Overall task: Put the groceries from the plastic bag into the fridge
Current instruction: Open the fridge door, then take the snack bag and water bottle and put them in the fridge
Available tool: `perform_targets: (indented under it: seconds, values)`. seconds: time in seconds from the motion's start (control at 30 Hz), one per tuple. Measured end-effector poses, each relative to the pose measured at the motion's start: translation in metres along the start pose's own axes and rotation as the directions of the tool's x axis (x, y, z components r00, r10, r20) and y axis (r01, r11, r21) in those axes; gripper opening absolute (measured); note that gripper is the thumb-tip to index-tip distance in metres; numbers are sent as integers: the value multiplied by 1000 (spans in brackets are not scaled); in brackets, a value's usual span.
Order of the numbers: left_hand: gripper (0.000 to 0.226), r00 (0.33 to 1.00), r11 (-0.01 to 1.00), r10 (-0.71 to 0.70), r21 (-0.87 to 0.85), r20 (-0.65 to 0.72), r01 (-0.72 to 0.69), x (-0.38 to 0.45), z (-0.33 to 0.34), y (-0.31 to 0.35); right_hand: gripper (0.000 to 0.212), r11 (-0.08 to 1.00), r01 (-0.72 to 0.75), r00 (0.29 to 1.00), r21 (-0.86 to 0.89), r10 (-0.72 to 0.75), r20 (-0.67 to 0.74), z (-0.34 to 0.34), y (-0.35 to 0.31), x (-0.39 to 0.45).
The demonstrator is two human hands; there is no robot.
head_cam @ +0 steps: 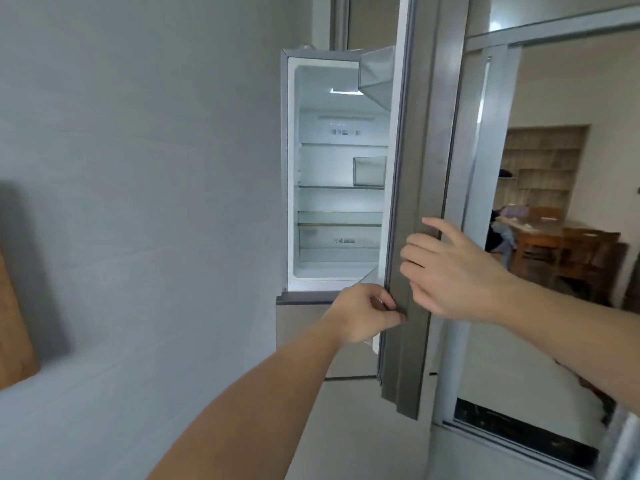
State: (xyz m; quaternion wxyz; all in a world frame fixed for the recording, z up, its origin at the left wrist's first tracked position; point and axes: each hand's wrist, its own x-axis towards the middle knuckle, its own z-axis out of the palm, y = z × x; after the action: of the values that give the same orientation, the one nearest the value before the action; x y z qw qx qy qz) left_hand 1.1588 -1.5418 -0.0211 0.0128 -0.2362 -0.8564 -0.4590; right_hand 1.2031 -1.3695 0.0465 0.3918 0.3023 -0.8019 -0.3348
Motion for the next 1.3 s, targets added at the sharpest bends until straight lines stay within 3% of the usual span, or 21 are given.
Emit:
perform_targets:
  seconds: [0.17,0.37,0.5,0.6,0.67,0.83,0.9,1.0,1.1,1.3]
  values:
    - [16,993,995,97,7,61,-97,11,30,29,19,994,-72,987,-81,83,141,-23,18,-58]
    - [10,976,980,188,43,109,-193,25,64,59,14,966,-151,958,-208,195,210,-41,45,-127]
    - [30,953,904,186,338,241,-262,36,83,70,16,925,-221,898,-308,317,306,-43,65,-162]
    - [38,922,828,159,461,353,-319,46,105,75,20,863,-353,799,-361,479,365,-38,77,-181]
    - [41,889,791,159,483,429,-375,55,124,78,23,836,-416,755,-358,537,377,-35,85,-190]
    - [36,825,724,251,468,506,-507,91,173,92,14,884,-433,759,-177,463,458,1,89,-205]
    - [36,807,667,283,498,519,-554,108,193,100,13,876,-472,714,-102,448,538,25,88,-211]
    - [37,807,629,294,532,512,-566,139,220,107,18,779,-626,566,-42,490,663,64,92,-225]
    - [35,847,660,282,550,450,-512,171,241,108,25,710,-705,493,-8,497,714,101,104,-241]
    - [29,907,728,243,553,345,-405,222,268,102,18,597,-802,380,-12,526,761,153,134,-273]
